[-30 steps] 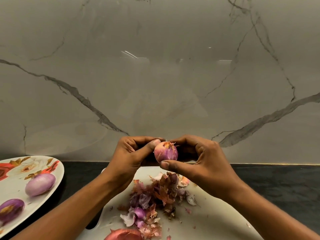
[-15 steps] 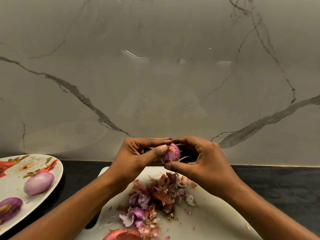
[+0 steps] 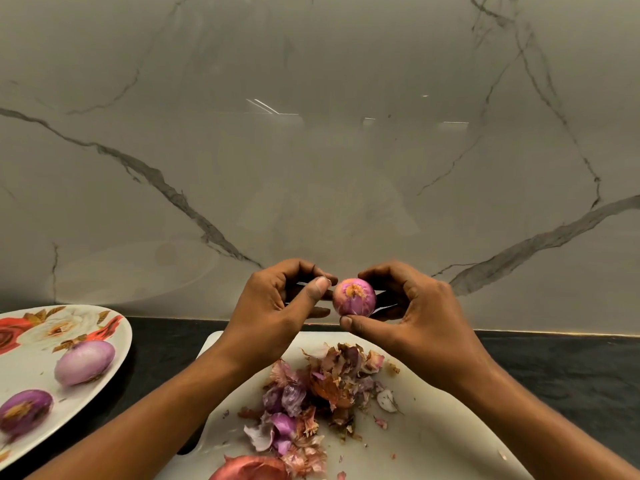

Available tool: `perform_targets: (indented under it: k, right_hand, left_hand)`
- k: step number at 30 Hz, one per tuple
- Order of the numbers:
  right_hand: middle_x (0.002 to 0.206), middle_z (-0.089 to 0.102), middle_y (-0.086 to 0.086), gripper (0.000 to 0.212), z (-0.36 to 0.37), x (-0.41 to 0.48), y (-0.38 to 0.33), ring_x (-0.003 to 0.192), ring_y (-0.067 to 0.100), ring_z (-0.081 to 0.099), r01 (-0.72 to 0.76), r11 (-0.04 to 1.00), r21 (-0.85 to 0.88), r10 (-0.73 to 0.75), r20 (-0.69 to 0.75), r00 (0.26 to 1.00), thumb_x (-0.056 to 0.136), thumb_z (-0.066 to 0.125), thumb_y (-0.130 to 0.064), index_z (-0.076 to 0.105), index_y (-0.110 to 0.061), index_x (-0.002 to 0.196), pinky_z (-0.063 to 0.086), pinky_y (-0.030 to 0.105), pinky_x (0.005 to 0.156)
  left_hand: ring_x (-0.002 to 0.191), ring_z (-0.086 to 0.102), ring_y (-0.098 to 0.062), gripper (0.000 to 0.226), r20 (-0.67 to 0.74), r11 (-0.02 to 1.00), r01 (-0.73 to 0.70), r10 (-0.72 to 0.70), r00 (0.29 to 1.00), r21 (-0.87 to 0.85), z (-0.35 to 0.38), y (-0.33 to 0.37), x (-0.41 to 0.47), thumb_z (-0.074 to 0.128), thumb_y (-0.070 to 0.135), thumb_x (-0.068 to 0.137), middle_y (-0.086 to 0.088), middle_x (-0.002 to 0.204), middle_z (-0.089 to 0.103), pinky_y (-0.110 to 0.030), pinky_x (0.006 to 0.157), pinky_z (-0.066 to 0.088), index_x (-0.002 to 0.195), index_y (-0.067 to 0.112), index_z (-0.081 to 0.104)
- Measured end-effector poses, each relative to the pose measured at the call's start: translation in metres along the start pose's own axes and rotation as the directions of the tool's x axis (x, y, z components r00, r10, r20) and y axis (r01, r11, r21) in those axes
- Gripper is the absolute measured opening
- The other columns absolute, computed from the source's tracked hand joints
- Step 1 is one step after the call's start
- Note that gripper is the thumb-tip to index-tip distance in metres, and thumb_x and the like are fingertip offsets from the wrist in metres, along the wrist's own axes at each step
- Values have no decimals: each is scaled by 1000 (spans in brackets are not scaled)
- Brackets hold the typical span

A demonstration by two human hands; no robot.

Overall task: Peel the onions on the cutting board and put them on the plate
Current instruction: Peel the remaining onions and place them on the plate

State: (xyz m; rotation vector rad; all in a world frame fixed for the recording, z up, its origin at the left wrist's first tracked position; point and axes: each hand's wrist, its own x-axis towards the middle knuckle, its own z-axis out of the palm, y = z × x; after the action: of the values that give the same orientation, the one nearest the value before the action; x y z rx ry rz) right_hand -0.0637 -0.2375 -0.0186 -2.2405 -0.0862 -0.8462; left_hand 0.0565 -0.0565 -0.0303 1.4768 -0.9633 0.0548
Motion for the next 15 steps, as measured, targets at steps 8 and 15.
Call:
perform_targets:
  k: [8, 15]
  right_hand:
    - [114, 69, -12, 58, -4, 2, 2, 95, 7, 73, -23, 999, 33, 25, -40, 999, 74, 94, -32, 60, -31, 121, 65, 27, 77]
    - [119, 65, -17, 61, -1, 1, 1, 99, 8, 71, -13, 1000, 10, 12, 51, 999, 74, 92, -36, 66, -35, 129, 63, 23, 79]
  left_hand:
    - [87, 79, -26, 11, 46, 998, 36, -38, 998, 52, -4, 3, -4, 82, 2, 86, -6, 90, 81, -45, 78, 67, 95, 6, 80]
    - [98, 79, -30, 42, 165, 985, 95, -71, 984, -141, 0, 8, -5, 82, 12, 87, -7, 112, 80, -39, 82, 66, 127, 11, 70]
